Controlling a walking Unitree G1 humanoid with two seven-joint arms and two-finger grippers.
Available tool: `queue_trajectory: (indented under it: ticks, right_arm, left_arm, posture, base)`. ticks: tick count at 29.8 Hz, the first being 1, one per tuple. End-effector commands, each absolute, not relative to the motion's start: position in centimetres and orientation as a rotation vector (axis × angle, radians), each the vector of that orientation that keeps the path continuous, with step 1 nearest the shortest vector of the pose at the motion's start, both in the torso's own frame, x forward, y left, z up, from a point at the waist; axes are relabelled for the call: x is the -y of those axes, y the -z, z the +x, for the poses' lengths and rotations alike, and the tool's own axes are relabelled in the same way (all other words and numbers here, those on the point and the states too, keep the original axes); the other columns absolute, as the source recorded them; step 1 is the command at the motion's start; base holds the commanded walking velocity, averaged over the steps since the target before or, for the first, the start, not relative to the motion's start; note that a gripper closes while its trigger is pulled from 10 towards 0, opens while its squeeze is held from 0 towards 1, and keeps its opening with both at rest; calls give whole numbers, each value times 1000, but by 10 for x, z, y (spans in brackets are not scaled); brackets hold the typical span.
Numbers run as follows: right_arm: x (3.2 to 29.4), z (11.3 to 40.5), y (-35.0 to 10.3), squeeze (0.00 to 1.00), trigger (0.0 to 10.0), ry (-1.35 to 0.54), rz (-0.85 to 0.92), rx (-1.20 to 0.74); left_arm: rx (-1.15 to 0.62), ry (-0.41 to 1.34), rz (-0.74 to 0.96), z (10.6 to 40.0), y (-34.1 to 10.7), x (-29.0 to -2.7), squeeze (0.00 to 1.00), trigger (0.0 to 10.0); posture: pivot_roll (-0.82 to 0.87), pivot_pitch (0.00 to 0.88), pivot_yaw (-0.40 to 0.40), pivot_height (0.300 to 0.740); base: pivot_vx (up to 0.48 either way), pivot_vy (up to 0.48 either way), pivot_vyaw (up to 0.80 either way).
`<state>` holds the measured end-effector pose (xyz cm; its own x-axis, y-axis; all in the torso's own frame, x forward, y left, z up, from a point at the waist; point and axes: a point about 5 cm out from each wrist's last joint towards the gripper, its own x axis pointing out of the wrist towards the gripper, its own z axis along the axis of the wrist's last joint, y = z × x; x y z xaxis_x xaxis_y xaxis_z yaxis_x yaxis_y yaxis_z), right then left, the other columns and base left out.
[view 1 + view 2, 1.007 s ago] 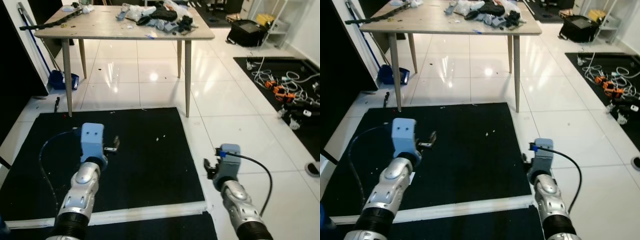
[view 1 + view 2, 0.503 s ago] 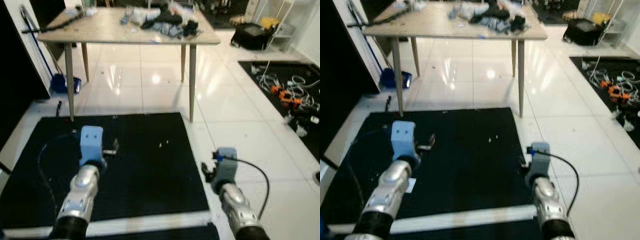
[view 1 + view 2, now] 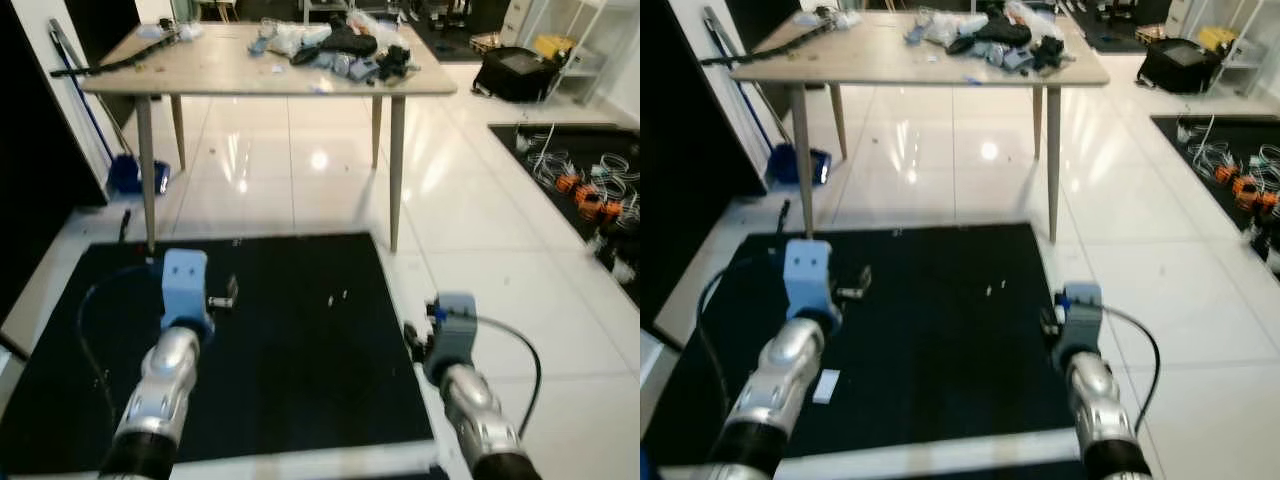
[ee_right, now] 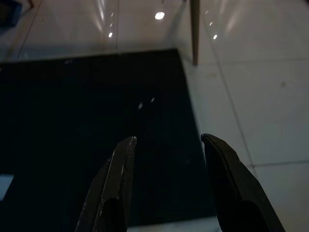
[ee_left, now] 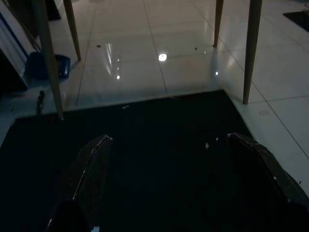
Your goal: Picking trash to rubbish bin
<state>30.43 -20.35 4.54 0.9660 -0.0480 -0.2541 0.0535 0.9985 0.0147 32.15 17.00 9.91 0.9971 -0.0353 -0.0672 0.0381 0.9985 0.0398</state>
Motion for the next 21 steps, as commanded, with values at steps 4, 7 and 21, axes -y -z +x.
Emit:
queue_trajectory:
  ticks: [4, 7, 21]
  right_arm:
    - [200, 301, -42, 0, 10000, 58, 41, -258]
    - [201, 300, -42, 0, 10000, 62, 42, -259]
    - [204, 303, -47, 0, 10000, 77, 41, -240]
  left_arm:
    - [-85, 28, 44, 319, -94, -173, 0, 10000]
    - [-86, 30, 43, 320, -94, -173, 0, 10000]
    - [-83, 30, 42, 321, -95, -173, 0, 10000]
  posture:
    - [23, 95, 7, 740]
    - [21, 96, 9, 740]
    - [23, 103, 8, 740]
  base:
    - [301, 0, 0]
    - [304, 0, 0]
    - [304, 0, 0]
